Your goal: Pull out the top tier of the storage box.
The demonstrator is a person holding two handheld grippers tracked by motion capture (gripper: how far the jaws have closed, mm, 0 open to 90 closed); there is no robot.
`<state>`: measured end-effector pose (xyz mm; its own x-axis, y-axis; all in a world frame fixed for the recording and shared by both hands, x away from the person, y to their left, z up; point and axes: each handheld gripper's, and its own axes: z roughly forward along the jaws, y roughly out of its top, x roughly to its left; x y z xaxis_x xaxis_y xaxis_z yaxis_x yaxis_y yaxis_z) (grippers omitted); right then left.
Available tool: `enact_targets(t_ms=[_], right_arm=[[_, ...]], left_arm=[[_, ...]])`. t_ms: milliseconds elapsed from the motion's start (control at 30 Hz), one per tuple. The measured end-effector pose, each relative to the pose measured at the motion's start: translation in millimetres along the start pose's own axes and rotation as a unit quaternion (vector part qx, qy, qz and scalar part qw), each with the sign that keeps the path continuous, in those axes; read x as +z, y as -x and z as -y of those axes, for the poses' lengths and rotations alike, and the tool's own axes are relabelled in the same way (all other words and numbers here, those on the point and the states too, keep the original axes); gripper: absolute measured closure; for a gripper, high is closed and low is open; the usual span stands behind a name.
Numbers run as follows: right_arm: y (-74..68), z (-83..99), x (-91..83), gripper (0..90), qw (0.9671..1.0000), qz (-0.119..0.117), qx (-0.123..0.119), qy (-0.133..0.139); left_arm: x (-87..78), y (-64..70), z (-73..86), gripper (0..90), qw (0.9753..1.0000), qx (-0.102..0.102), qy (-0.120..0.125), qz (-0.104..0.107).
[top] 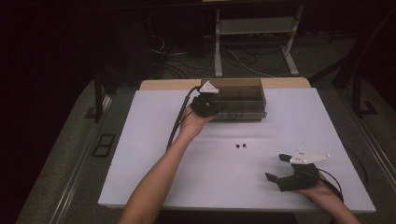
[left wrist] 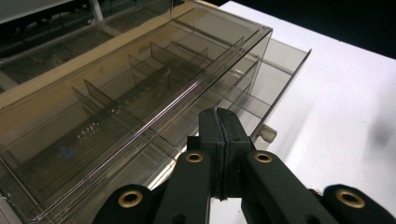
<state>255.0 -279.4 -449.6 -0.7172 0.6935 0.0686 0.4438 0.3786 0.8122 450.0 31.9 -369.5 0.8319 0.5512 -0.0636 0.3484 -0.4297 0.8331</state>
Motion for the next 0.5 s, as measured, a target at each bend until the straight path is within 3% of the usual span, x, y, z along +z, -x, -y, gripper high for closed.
enact_targets(t_ms=[500], right_arm=[[0.1,0.3,-0.3,9.9,1.0,0.001,0.0,0.0]], left_arm=[[8.1,-2.2,4.2,89.1,0.9998,-0.003,-0.018,-0.002]])
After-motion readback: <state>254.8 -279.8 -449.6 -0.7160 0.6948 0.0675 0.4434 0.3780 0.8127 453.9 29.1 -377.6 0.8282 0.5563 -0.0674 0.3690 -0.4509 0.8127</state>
